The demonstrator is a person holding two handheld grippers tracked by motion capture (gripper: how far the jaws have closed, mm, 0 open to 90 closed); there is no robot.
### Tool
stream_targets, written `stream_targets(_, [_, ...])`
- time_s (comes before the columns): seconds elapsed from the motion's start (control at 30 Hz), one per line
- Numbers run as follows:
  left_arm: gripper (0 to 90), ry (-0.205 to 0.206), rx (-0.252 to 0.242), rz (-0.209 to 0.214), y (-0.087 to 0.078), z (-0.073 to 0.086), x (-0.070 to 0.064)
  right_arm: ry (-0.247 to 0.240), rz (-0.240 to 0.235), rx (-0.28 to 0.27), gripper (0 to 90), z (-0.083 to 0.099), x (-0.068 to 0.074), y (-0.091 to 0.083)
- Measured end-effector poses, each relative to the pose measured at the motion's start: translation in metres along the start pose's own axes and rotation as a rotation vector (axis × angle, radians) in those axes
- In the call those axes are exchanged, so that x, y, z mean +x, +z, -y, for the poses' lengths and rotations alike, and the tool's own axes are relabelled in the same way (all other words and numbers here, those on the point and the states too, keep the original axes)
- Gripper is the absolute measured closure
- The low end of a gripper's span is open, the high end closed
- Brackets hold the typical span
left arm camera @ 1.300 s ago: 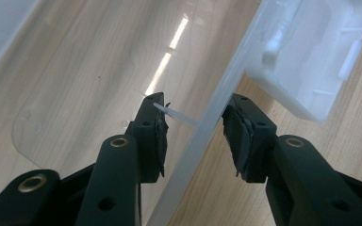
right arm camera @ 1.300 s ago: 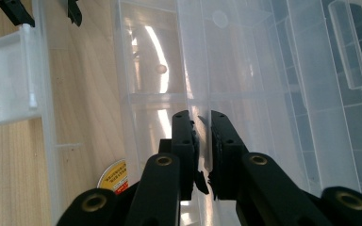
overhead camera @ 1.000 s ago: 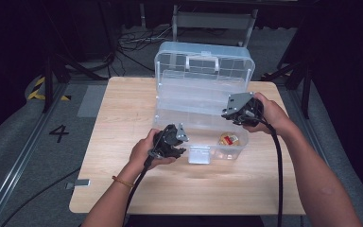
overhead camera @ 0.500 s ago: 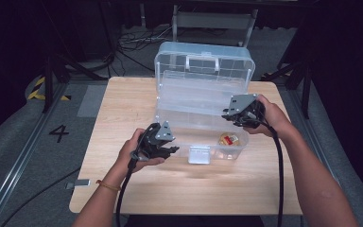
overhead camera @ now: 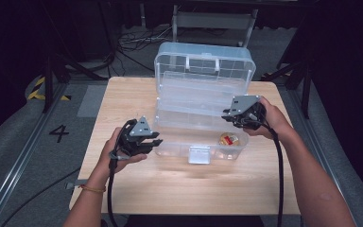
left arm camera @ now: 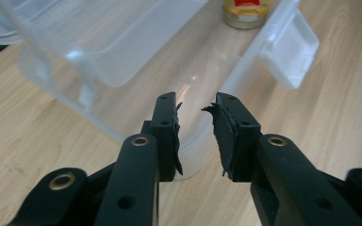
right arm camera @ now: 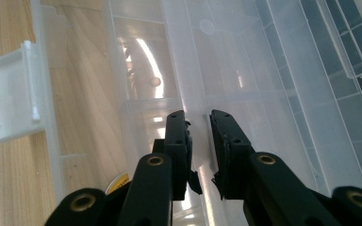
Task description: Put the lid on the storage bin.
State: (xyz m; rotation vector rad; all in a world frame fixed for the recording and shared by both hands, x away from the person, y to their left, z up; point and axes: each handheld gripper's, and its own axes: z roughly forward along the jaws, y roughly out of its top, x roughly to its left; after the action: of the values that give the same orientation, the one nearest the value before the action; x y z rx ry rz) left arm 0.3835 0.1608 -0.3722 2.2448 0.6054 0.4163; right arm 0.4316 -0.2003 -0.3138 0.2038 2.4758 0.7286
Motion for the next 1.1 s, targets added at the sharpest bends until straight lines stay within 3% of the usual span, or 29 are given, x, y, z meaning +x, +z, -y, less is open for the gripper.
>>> stream_targets(0.07, [73.4,-0.012,-0.013,0.000,-0.002,0.004,0.007,0.002,0.000,-0.003,77.5,0.001,0.000,0.000])
stream_targets(0.27, [76.6,-0.033,-0.008,-0.057,-0.004,0.012,0.022,0.002,0.000,-0.004,77.6,0.002,0.002,-0.001])
stream_targets(0.4, [77.5,-0.085,-0.019,-0.088,-0.002,0.012,0.036,0.007,0.002,-0.008,77.5,0.002,0.003,-0.001])
stream_targets(0.6, [81.2,-0.123,-0.092,-0.137,0.001,0.009,0.055,0.003,0.001,-0.011,77.4,0.003,0.003,-0.001])
stream_targets(0.63, [81.6,-0.139,-0.113,-0.128,0.001,0.007,0.059,0.003,0.001,-0.011,77.4,0.003,0.004,-0.001])
stream_targets(0.83, [88.1,-0.141,-0.155,-0.118,0.003,-0.001,0.070,0.001,0.002,-0.006,77.4,0.003,0.005,-0.001])
stream_targets(0.9, [89.7,-0.150,-0.179,-0.083,0.003,-0.004,0.074,0.000,0.003,-0.007,77.2,0.003,0.006,-0.001])
stream_targets(0.93, [89.9,-0.134,-0.181,-0.100,0.003,-0.005,0.075,0.000,0.003,-0.006,77.3,0.003,0.007,-0.001])
stream_targets(1.03, [90.0,-0.139,-0.174,-0.101,0.005,-0.010,0.079,-0.003,0.003,-0.003,77.1,0.003,0.008,-0.001])
stream_targets(1.1, [90.0,-0.150,-0.194,-0.085,0.005,-0.013,0.082,-0.004,0.004,0.000,76.9,0.002,0.009,-0.001])
